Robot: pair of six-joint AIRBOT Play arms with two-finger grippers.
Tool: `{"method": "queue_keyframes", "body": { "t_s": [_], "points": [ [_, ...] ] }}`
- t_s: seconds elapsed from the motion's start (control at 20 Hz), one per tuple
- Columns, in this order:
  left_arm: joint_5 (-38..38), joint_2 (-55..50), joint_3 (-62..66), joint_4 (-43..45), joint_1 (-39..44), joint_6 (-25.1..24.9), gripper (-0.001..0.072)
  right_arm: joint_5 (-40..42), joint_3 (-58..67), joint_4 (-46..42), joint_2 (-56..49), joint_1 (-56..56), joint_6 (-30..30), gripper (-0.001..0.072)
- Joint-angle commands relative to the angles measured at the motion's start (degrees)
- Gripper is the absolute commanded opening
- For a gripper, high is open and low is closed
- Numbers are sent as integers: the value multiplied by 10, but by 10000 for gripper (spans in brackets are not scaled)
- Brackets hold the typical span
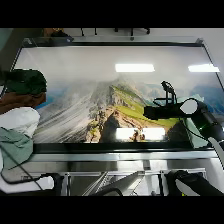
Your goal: Fold the shirts.
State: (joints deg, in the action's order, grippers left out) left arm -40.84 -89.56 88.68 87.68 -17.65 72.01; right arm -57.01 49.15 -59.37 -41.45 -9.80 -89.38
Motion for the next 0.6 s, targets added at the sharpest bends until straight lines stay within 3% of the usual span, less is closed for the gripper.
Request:
{"method": "queue_keyframes", "body": {
  "t_s": [0.0, 0.15, 0.35, 0.4, 0.45, 0.5, 0.55],
  "points": [
    [-20, -239, 191, 58, -12, 0, 708, 0, 0, 0, 0, 0, 0, 29],
    [-61, -362, 298, 75, -20, 7, 707, 0, 0, 0, 0, 0, 0, 29],
    [7, -386, 250, 73, -35, 7, 701, 0, 0, 0, 0, 0, 0, 28],
    [4, -385, 248, 71, -37, 7, 495, 0, 0, 0, 0, 0, 0, 29],
    [-19, -385, 257, 72, -37, 7, 116, 0, 0, 0, 0, 0, 1, 29],
    [-52, -385, 278, 70, -35, 6, 23, 0, 0, 0, 0, 0, 2, 29],
    [-78, -381, 300, 67, -30, 7, 23, 0, 0, 0, 0, 0, 2, 28]
  ]
}}
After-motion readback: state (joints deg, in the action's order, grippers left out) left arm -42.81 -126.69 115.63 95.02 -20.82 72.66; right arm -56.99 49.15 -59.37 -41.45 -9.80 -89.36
